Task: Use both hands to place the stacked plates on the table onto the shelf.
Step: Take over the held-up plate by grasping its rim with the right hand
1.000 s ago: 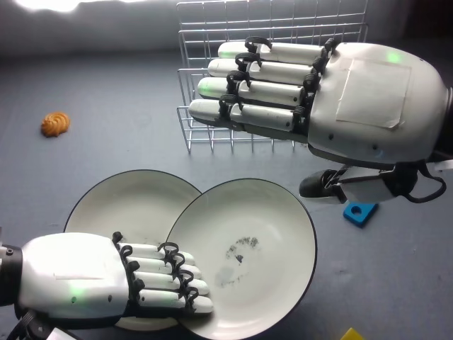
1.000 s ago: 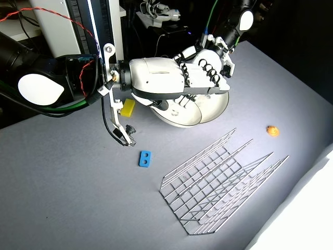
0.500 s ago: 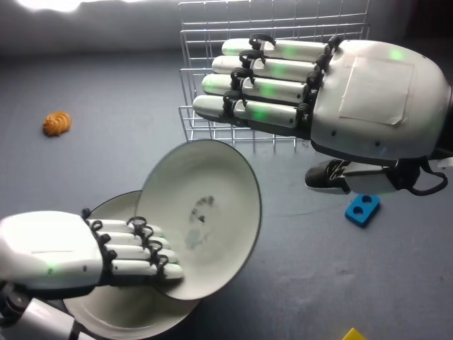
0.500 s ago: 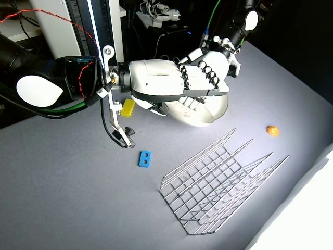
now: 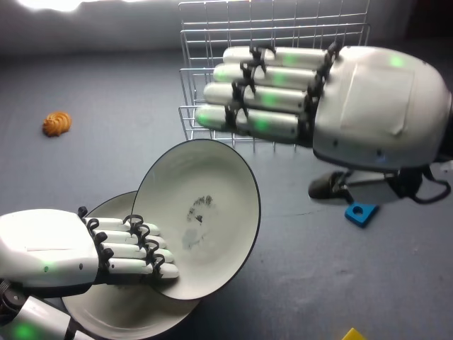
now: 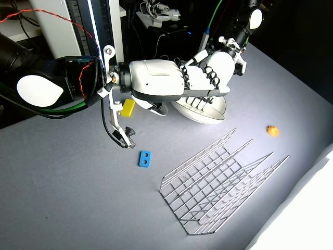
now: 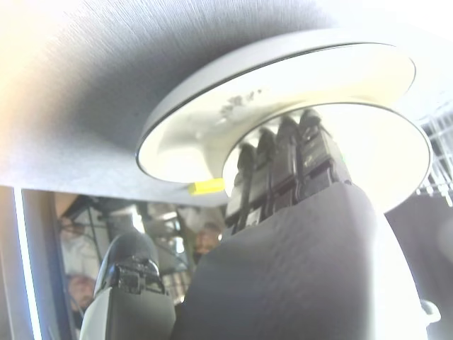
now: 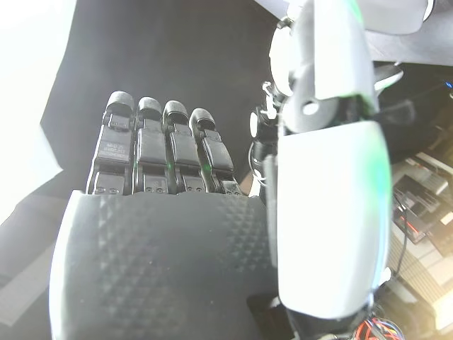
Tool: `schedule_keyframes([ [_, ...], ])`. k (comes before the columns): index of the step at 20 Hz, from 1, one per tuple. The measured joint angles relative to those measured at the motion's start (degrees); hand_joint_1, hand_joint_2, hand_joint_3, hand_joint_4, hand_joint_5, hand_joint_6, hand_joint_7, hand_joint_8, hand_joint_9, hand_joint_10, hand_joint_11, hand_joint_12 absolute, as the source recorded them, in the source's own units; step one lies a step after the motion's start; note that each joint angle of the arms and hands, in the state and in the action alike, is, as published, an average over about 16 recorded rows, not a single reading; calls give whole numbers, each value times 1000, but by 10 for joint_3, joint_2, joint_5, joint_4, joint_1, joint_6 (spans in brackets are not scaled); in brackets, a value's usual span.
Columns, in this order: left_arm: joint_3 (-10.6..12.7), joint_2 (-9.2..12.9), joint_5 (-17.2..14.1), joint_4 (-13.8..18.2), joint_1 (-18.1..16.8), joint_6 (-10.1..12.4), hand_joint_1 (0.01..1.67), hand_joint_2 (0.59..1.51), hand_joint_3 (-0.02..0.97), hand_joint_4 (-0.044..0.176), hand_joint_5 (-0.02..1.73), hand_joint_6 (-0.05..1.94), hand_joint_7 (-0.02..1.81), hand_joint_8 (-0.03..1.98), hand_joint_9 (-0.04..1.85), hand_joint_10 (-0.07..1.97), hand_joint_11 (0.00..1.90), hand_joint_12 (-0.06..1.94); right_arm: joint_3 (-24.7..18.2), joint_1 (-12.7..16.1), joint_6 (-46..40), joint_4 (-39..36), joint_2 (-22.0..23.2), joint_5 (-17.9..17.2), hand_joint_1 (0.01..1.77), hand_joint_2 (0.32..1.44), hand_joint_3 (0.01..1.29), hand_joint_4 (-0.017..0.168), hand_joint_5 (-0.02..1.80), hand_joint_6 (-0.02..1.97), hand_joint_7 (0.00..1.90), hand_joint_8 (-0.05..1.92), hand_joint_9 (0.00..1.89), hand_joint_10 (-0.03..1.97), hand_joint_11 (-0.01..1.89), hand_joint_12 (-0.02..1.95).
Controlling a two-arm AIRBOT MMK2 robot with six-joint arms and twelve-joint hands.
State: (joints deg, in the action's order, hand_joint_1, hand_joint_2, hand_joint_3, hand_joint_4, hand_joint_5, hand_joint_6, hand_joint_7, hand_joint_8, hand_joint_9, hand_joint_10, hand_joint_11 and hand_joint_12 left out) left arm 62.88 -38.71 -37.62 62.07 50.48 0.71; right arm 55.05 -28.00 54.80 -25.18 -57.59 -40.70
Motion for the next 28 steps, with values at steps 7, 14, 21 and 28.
schedule_keyframes([
  [7, 0, 0, -7, -2, 0, 0, 23, 1146, 16, -4, 106, 6, 84, -14, 65, -20, 9, 4, 26, -15, 34, -18, -41, 24, 1197, 895, 21, 0, 20, 29, 21, 12, 12, 4, 24, 34],
  [14, -1, -1, -12, -3, 1, 0, 23, 1147, 16, -4, 93, 16, 81, -11, 58, -17, 8, 2, 67, -19, 80, -19, -110, 55, 1219, 895, 21, 0, 20, 29, 21, 11, 12, 4, 20, 98],
  [21, -1, -1, -12, -4, 3, 1, 23, 1147, 15, -4, 95, 15, 83, -10, 59, -16, 8, 2, 95, -14, 118, -3, -171, 72, 1214, 911, 21, 0, 58, 29, 48, 11, 26, 5, 14, 259],
  [28, -1, -1, -14, -12, 7, 1, 23, 1141, 15, -5, 101, 6, 89, -11, 66, -18, 8, 8, 108, -6, 135, 13, -206, 87, 1153, 954, 21, 0, 229, 39, 225, 24, 184, 68, 36, 752],
])
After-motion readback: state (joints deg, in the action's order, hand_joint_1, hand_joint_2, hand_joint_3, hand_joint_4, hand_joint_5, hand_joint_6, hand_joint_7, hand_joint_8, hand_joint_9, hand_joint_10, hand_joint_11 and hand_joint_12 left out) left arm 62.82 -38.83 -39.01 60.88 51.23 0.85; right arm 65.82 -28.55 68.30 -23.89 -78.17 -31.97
